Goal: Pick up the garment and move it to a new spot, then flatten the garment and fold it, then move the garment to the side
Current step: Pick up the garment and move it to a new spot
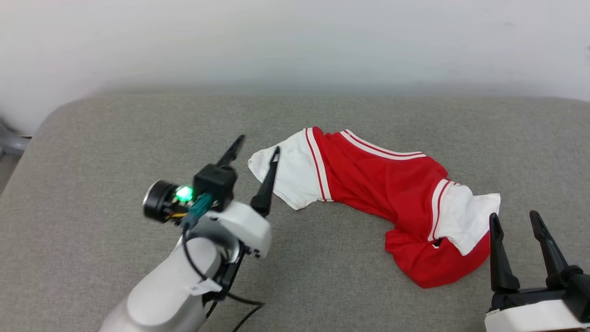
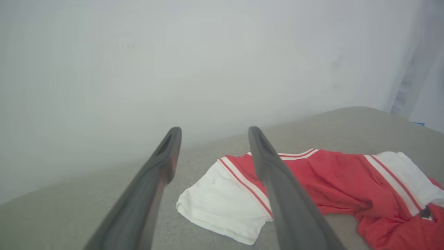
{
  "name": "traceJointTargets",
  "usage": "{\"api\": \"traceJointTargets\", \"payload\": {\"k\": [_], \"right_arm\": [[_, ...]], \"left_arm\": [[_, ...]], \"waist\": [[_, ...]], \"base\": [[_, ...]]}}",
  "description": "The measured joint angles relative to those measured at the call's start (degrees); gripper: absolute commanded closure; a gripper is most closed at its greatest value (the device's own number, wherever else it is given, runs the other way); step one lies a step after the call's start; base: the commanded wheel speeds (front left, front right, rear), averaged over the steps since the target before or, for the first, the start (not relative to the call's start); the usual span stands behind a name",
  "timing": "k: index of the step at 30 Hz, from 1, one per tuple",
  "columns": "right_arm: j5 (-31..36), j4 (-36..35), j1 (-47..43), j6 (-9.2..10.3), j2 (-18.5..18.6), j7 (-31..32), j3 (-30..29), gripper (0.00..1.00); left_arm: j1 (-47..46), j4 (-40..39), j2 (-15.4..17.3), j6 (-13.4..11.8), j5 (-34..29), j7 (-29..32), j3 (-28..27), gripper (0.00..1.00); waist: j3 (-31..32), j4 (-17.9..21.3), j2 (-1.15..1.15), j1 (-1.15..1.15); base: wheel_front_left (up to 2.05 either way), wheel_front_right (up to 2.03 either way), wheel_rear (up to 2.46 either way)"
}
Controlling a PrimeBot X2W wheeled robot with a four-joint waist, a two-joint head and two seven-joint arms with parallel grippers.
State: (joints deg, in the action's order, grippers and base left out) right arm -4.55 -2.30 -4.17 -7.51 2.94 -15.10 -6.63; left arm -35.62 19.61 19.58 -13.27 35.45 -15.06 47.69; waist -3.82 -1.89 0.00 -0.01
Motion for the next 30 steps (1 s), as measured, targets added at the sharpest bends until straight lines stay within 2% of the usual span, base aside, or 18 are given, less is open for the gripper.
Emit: {"api": "traceJointTargets", "payload": {"k": [5, 12, 20, 30], "right_arm": [[0.0, 0.2, -0.7, 0.00, 0.0, 0.0, 0.0, 0.00], [0.0, 0.3, -2.0, 0.00, 0.0, 0.0, 0.1, 0.00], [-0.3, 0.7, -2.5, 0.00, 0.0, 0.0, 0.0, 0.00], [-1.6, 1.9, -3.5, 0.00, 0.0, 0.0, 0.0, 0.00]], "left_arm": [[9.0, -5.8, 1.4, -2.8, -5.0, 0.0, -9.1, 0.00], [21.2, -11.3, 0.7, -3.2, -11.2, 0.0, -21.9, 0.00], [31.0, -14.2, -4.2, 1.0, -17.3, 0.0, -31.5, 0.00], [36.8, -13.9, -10.8, 7.3, -22.8, 0.0, -38.7, 0.00]], "waist": [[1.2, -1.1, 0.00, 0.00], [2.8, -2.0, 0.00, 0.00], [3.6, -1.9, 0.00, 0.00], [4.4, -0.9, 0.00, 0.00]], "base": [[0.00, 0.00, 0.00], [0.00, 0.00, 0.00], [0.00, 0.00, 0.00], [0.00, 0.00, 0.00]]}}
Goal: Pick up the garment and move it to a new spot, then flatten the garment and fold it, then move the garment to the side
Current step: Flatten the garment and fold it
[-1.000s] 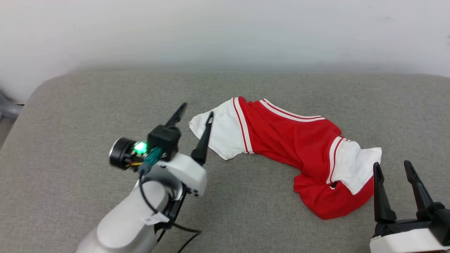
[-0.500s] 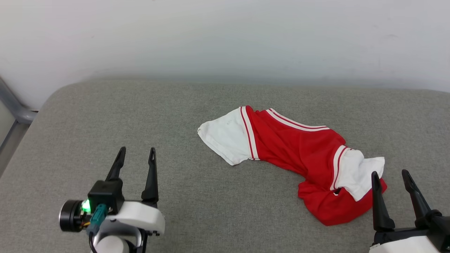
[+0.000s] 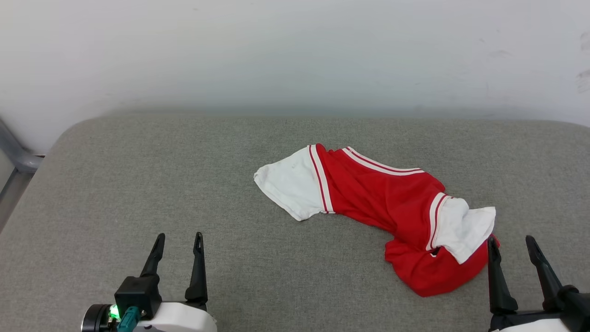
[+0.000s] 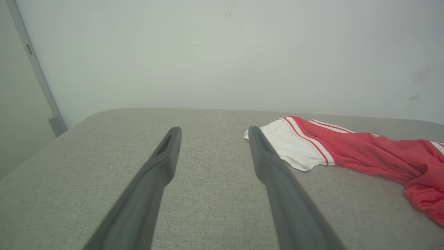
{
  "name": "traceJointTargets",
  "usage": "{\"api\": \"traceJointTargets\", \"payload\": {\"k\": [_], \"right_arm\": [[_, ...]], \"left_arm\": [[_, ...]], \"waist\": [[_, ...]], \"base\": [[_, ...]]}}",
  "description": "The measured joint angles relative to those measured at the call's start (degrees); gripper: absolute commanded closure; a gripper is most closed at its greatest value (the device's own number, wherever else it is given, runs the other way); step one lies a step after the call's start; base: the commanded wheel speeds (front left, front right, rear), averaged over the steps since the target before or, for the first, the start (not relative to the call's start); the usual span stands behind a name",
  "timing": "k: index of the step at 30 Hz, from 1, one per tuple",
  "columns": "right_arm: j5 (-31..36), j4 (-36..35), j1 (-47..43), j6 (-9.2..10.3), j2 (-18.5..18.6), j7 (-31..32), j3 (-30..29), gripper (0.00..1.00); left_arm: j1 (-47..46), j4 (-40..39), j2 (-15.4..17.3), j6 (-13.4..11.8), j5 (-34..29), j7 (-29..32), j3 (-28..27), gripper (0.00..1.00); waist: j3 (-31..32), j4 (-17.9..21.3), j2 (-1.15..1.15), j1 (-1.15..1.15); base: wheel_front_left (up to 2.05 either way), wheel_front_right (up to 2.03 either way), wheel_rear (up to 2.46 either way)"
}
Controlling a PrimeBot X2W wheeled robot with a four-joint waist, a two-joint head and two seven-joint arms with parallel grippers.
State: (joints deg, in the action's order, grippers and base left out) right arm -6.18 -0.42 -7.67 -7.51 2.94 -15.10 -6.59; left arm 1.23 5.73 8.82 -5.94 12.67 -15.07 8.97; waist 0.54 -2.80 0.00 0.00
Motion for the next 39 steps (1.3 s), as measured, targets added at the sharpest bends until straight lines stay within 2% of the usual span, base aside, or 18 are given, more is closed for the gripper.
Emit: {"api": "traceJointTargets", "payload": {"k": [5, 14, 31, 36, 39], "right_arm": [[-0.6, 0.6, -0.7, 0.00, 0.0, 0.0, -0.1, 0.00], [-0.8, 2.2, -1.4, 0.00, 0.0, 0.0, -0.2, 0.00], [-0.9, 2.4, -1.2, 0.00, 0.0, 0.0, -1.0, 0.00], [-1.3, -0.4, 3.2, 0.00, 0.0, 0.0, -3.7, 0.00], [0.8, -2.9, 8.3, 0.00, 0.0, 0.0, -5.2, 0.00]], "left_arm": [[1.1, 0.9, -2.2, 2.5, -2.3, 0.0, -2.2, 0.00], [1.4, 2.9, -4.1, 5.4, -5.6, 0.0, -5.0, 0.00], [1.8, 3.5, -5.5, 6.8, -8.3, 0.0, -7.3, 0.00], [1.6, 3.4, -5.6, 6.9, -8.5, 0.0, -7.4, 0.00], [1.0, 2.9, -5.7, 6.9, -8.6, 0.0, -7.4, 0.00]], "waist": [[0.2, 0.2, 0.00, 0.00], [0.2, 0.1, 0.00, 0.00], [0.0, -0.1, 0.00, 0.00], [-0.8, -0.3, 0.00, 0.00], [-1.9, -0.4, 0.00, 0.00]], "base": [[0.00, 0.00, 0.00], [0.00, 0.00, 0.00], [0.00, 0.00, 0.00], [0.00, 0.00, 0.00], [0.00, 0.00, 0.00]]}}
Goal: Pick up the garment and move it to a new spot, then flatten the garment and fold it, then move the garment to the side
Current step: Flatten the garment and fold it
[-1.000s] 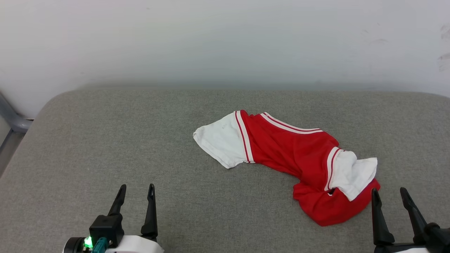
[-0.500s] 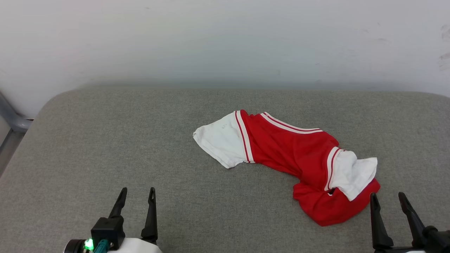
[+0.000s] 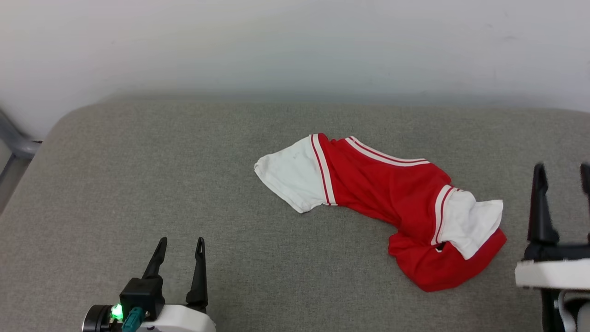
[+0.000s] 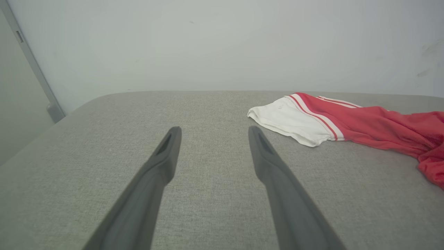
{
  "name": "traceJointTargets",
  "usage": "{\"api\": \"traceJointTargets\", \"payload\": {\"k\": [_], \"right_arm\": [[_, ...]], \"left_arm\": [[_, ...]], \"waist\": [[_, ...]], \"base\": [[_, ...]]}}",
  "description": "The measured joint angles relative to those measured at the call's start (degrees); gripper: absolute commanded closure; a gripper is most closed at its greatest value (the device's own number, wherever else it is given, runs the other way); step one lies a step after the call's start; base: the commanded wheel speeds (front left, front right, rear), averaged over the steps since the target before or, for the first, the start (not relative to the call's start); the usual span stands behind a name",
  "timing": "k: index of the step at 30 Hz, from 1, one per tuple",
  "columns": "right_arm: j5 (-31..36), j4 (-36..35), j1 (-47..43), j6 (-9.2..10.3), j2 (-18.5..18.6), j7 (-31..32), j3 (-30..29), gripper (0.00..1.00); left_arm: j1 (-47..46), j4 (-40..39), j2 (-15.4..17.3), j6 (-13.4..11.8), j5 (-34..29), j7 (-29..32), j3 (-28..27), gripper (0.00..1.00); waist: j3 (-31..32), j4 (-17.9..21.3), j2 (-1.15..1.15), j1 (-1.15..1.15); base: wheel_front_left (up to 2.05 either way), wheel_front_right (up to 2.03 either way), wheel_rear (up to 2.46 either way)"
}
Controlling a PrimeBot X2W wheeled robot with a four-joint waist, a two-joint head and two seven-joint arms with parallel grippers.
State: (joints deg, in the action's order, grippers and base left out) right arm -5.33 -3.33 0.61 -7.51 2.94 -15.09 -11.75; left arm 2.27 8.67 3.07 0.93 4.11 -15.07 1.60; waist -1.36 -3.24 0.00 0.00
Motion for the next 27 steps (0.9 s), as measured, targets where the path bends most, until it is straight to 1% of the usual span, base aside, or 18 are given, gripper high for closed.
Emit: {"api": "traceJointTargets", "payload": {"k": [3, 5, 7, 8, 9, 10, 12, 14, 15, 16, 20, 21, 24, 27], "right_arm": [[2.1, -1.4, 6.7, 0.00, 0.6, 0.0, -0.5, 0.00], [2.1, -1.1, 11.5, -0.01, 3.0, 0.0, -0.4, 0.00], [1.6, 0.8, 16.2, 0.00, 6.3, 0.0, 0.3, 0.00], [0.8, 4.1, 20.5, 0.00, 10.1, 0.0, 2.5, 0.00], [0.8, 4.1, 20.5, 0.00, 10.1, 0.0, 2.5, 0.00], [0.1, 8.4, 24.7, 0.00, 14.2, 0.0, 6.3, 0.00], [-1.2, 12.9, 28.8, -0.02, 18.5, 2.2, 10.9, 0.00], [-3.9, 16.1, 33.4, -0.02, 22.3, 6.2, 15.2, 0.00], [-3.9, 16.1, 33.4, -0.02, 22.3, 6.2, 15.2, 0.00], [-7.7, 19.0, 37.6, -0.01, 25.6, 12.4, 19.8, 0.00], [-17.3, 22.8, 42.4, -0.01, 32.5, 28.8, 31.5, 0.00], [-17.3, 22.8, 42.4, -0.01, 32.5, 28.8, 31.5, 0.00], [-25.5, 22.5, 45.3, -0.02, 37.2, 40.8, 39.1, 0.00], [-33.2, 22.4, 47.2, -0.02, 40.6, 52.5, 43.6, 0.00]], "left_arm": [[-1.2, -0.3, -0.1, 0.0, -0.2, 0.0, 0.3, 0.00], [-2.1, -0.6, -0.1, 0.0, -0.4, 0.0, 0.5, 0.00], [-3.1, -0.9, -0.1, 0.0, -0.4, 0.0, 0.8, 0.00], [-4.0, -1.1, -0.1, 0.0, -0.4, 0.0, 1.1, 0.00], [-4.0, -1.1, -0.1, 0.0, -0.4, 0.0, 1.1, 0.00], [-4.9, -1.4, -0.1, 0.0, -0.4, 0.0, 1.4, 0.00], [-5.6, -1.7, -0.1, 0.0, -0.4, 0.0, 1.5, 0.00], [-6.4, -2.2, -0.1, 0.0, -0.4, 0.0, 1.8, 0.00], [-6.4, -2.2, -0.1, 0.0, -0.4, 0.0, 1.8, 0.00], [-7.3, -2.8, -0.2, -0.2, -0.2, 0.0, 2.1, 0.00], [-8.9, -3.7, -0.2, -0.5, 0.2, 0.0, 2.4, 0.00], [-8.9, -3.7, -0.2, -0.5, 0.2, 0.0, 2.4, 0.00], [-9.9, -4.6, -0.1, -0.9, 0.7, 0.0, 2.7, 0.00], [-11.0, -5.1, -0.1, -1.0, 1.1, 0.0, 3.1, 0.00]], "waist": [[-1.7, -0.2, 0.00, 0.00], [-2.9, -0.3, 0.00, 0.00], [-4.2, -0.6, 0.00, 0.00], [-5.5, -0.9, 0.00, 0.00], [-5.5, -0.9, 0.00, 0.00], [-6.7, -1.2, 0.00, 0.01], [-8.0, -1.6, 0.00, 0.01], [-9.2, -1.9, 0.00, 0.01], [-9.2, -1.9, 0.00, 0.01], [-10.5, -2.3, 0.00, 0.01], [-13.0, -3.2, 0.00, 0.01], [-13.0, -3.2, 0.00, 0.01], [-14.9, -3.8, 0.00, 0.01], [-16.8, -4.4, 0.00, 0.01]], "base": [[0.00, 0.00, 0.00], [0.00, 0.00, 0.00], [0.00, 0.00, 0.00], [0.00, 0.00, 0.00], [0.00, 0.00, 0.00], [0.00, 0.00, 0.00], [0.00, 0.00, 0.00], [0.00, 0.00, 0.00], [0.00, 0.00, 0.00], [0.00, 0.00, 0.00], [0.00, 0.00, 0.00], [0.00, 0.00, 0.00], [0.00, 0.00, 0.00], [0.00, 0.00, 0.00]]}}
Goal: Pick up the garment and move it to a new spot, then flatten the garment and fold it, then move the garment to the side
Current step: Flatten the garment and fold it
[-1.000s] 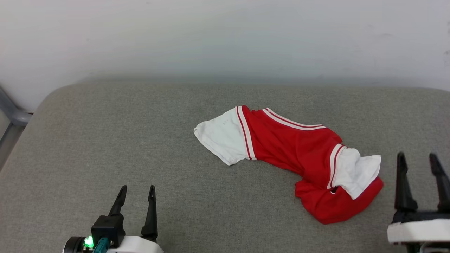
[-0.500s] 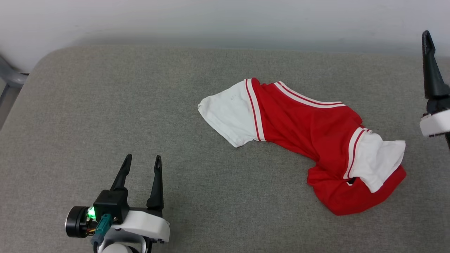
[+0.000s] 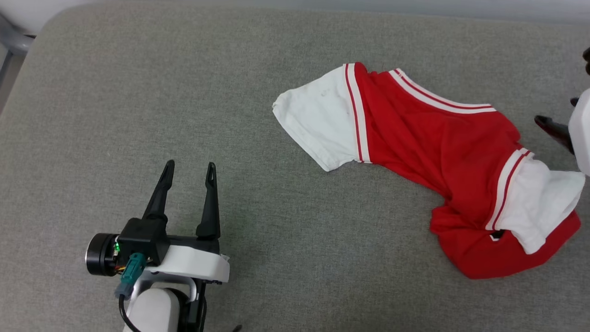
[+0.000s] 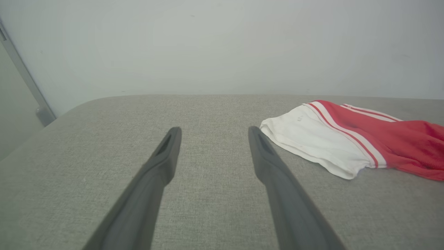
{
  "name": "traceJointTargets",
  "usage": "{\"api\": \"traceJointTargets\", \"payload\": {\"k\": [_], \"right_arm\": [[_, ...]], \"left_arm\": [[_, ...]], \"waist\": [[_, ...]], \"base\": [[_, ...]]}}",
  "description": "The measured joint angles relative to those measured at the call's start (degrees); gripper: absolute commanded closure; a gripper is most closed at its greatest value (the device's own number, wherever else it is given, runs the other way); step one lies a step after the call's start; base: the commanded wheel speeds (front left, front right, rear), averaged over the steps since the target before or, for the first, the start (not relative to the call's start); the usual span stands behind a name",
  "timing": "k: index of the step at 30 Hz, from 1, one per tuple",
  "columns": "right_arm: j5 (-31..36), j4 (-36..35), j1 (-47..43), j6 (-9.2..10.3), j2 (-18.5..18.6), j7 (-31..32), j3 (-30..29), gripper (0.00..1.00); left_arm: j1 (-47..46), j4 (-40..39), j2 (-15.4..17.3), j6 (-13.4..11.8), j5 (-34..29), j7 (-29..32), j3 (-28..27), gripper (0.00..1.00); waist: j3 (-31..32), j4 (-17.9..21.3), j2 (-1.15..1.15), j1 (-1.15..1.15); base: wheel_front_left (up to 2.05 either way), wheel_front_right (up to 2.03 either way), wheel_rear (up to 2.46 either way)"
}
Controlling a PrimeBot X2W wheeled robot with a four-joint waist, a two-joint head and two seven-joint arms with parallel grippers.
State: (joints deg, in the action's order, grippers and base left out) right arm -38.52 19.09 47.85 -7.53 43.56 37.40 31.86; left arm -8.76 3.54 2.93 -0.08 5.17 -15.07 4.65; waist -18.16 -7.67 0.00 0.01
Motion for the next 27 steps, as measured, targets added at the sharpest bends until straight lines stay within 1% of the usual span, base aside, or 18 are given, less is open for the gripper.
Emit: {"api": "traceJointTargets", "payload": {"k": [3, 7, 12, 14, 18, 19, 20, 21, 25, 27], "right_arm": [[-4.1, 0.4, 1.7, 0.01, 1.9, 8.0, 1.9, 0.00], [-5.7, 1.8, 3.3, 0.01, 1.8, 12.1, 3.0, 0.00], [-5.9, 4.2, 3.2, 0.03, 0.9, 14.1, 5.1, 0.00], [-5.8, 4.7, 2.7, 0.07, 1.3, 14.4, 6.4, 0.00], [-6.5, 4.7, 2.0, 0.45, 2.1, 12.9, 8.5, 0.00], [-6.7, 4.6, 1.7, 0.47, 2.2, 11.9, 9.0, 0.53], [-7.0, 4.5, 1.3, 0.47, 2.2, 10.6, 9.5, 0.70], [-7.3, 4.4, 1.0, 0.47, 2.1, 9.1, 9.7, 1.00], [-7.9, 3.4, -0.1, 0.12, 1.6, 1.9, 11.1, 1.00], [-8.0, 2.5, -0.7, 0.02, 2.5, -1.6, 11.4, 1.00]], "left_arm": [[-1.1, -0.5, 0.0, -0.4, 0.4, 0.0, 0.9, 0.00], [-2.2, -1.1, 0.0, -1.1, 1.2, 0.0, 2.4, 0.00], [-3.4, -1.1, 0.0, -1.8, 1.8, 0.0, 3.9, 0.00], [-3.6, -1.1, 0.0, -2.1, 2.1, 0.0, 4.2, 0.00], [-3.6, -0.5, 0.0, -2.4, 2.2, 0.0, 4.2, 0.00], [-3.5, -0.3, 0.0, -2.4, 2.2, 0.0, 4.1, 0.00], [-3.5, -0.2, 0.0, -2.5, 2.2, 0.0, 3.9, 0.00], [-3.5, -0.1, 0.0, -2.5, 2.1, 0.0, 3.6, 0.00], [-2.7, 0.3, 0.0, -2.4, 1.8, 0.0, 2.9, 0.00], [-2.1, 0.4, 0.0, -2.4, 1.5, 0.0, 2.5, 0.00]], "waist": [[-1.9, -0.7, 0.00, 0.00], [-4.5, -1.8, 0.00, 0.00], [-6.8, -3.5, 0.00, 0.00], [-7.4, -4.1, 0.00, -0.01], [-7.3, -4.6, 0.00, -0.01], [-7.1, -4.5, 0.00, -0.01], [-6.8, -4.4, 0.00, -0.01], [-6.4, -4.2, 0.00, -0.01], [-4.5, -3.3, 0.00, -0.01], [-3.3, -2.7, 0.00, 0.00]], "base": [[0.00, 0.00, 0.00], [0.00, 0.00, 0.00], [0.00, 0.00, 0.00], [0.00, 0.00, 0.00], [0.00, 0.00, 0.00], [0.00, 0.00, 0.00], [0.00, 0.00, 0.00], [0.00, 0.00, 0.00], [0.00, 0.00, 0.00], [0.00, 0.00, 0.00]]}}
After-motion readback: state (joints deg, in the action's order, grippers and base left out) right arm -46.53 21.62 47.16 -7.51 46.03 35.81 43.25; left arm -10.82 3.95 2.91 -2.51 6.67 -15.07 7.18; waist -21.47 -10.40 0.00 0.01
